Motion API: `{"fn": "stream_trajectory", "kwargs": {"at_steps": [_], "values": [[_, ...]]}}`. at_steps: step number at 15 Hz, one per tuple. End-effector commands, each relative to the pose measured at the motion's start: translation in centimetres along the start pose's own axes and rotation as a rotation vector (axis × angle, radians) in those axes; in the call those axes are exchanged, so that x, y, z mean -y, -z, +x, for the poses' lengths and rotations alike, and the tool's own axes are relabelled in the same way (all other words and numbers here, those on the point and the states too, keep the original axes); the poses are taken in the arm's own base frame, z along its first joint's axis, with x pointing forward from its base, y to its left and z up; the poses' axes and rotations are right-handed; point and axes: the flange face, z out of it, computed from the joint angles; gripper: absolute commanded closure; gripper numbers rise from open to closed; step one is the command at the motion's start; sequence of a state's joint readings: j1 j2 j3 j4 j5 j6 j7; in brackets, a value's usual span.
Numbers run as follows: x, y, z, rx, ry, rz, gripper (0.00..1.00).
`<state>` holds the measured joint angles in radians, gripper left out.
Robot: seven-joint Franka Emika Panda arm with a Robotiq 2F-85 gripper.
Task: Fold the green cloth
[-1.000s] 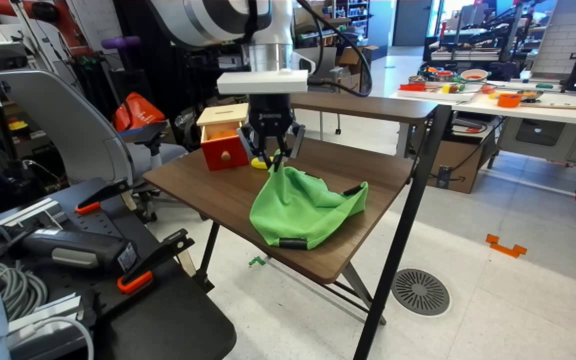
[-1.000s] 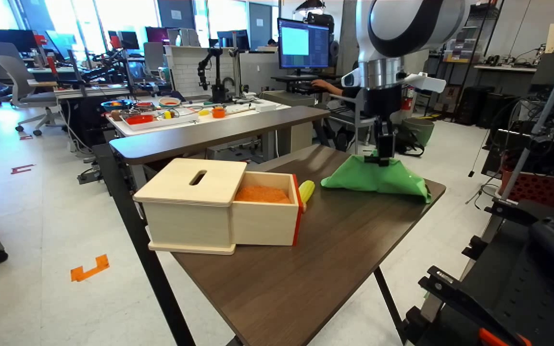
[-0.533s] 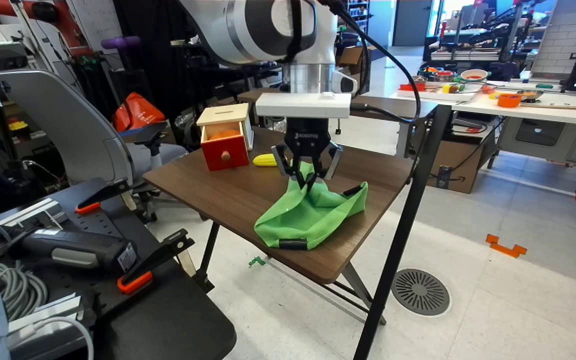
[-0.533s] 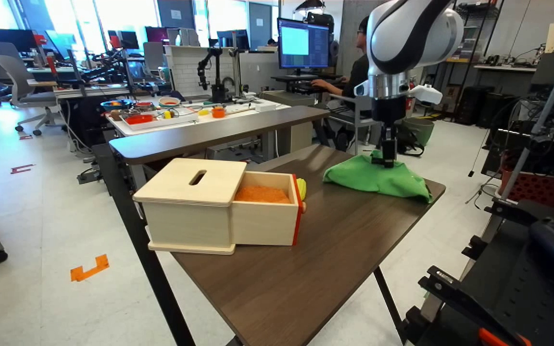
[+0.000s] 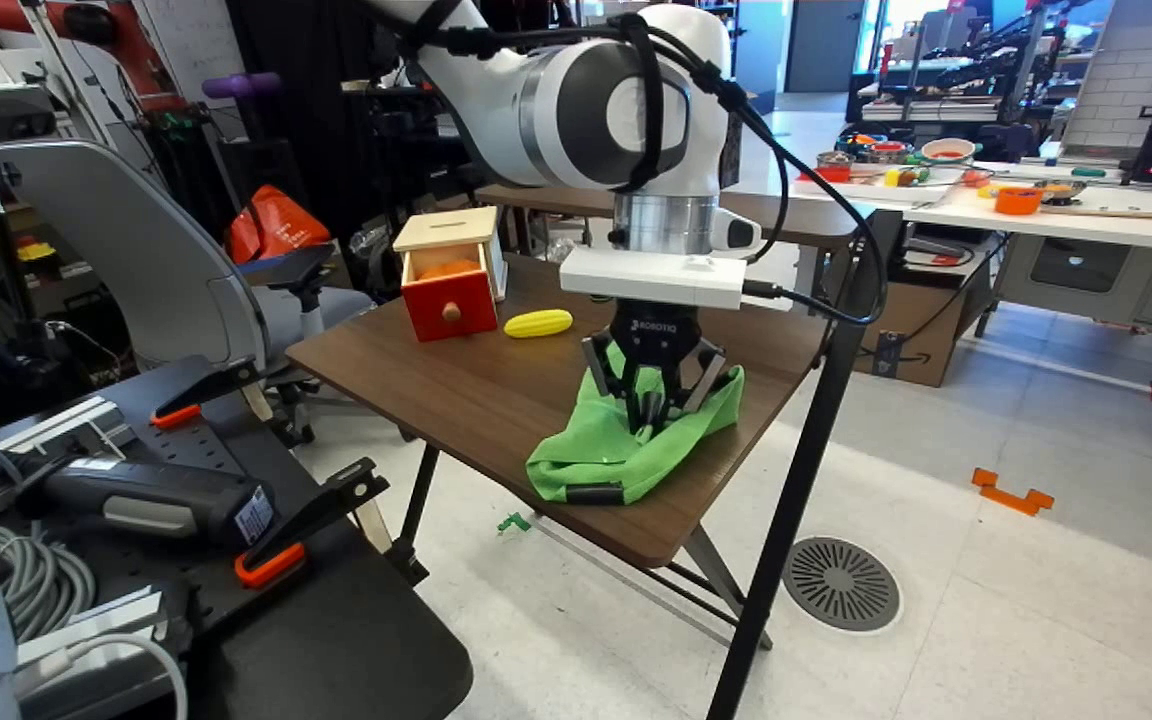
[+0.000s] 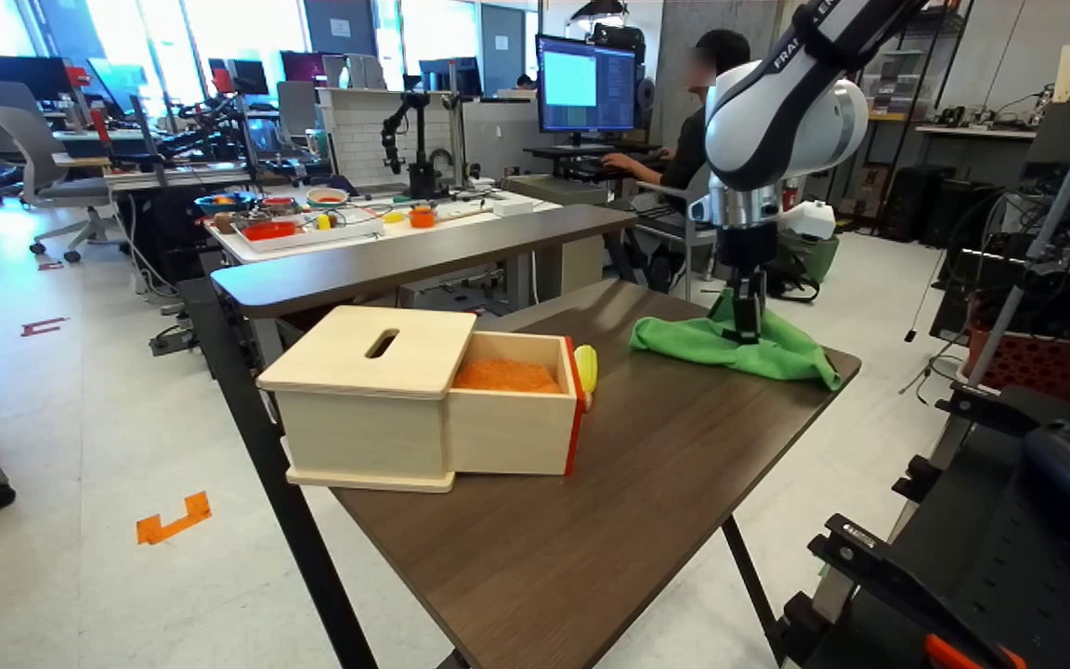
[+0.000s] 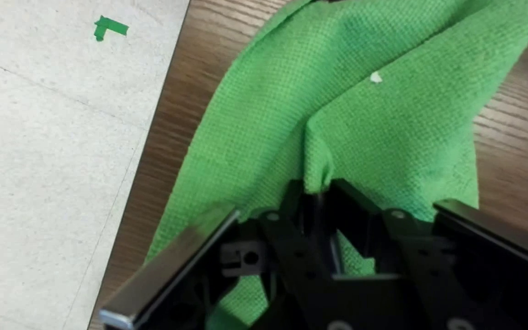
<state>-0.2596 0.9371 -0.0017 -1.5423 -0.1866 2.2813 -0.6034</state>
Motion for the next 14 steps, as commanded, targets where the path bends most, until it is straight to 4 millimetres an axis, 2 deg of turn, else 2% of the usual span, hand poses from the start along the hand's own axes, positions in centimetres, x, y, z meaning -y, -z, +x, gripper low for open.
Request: {"fn": "stream_trajectory", "kwargs": {"at_steps": [1, 4, 7, 9, 10, 12, 14], "values": [[0.5, 2.4, 0.7, -0.021, -0.027, 0.044, 0.42], [3.0, 6.0, 0.6, -0.048, -0.024, 0.044, 0.19], [7.0, 9.9, 0.1, -0.034, -0.056, 0.054, 0.01], [10.3, 12.1, -0.4, -0.006, -0.073, 0.036, 0.00], [7.1, 9.9, 1.4, -0.032, -0.051, 0.026, 0.01], [9.7, 11.9, 1.0, -0.020, -0.053, 0.020, 0.00], [10.4, 12.3, 0.5, -0.015, -0.055, 0.020, 0.00]]}}
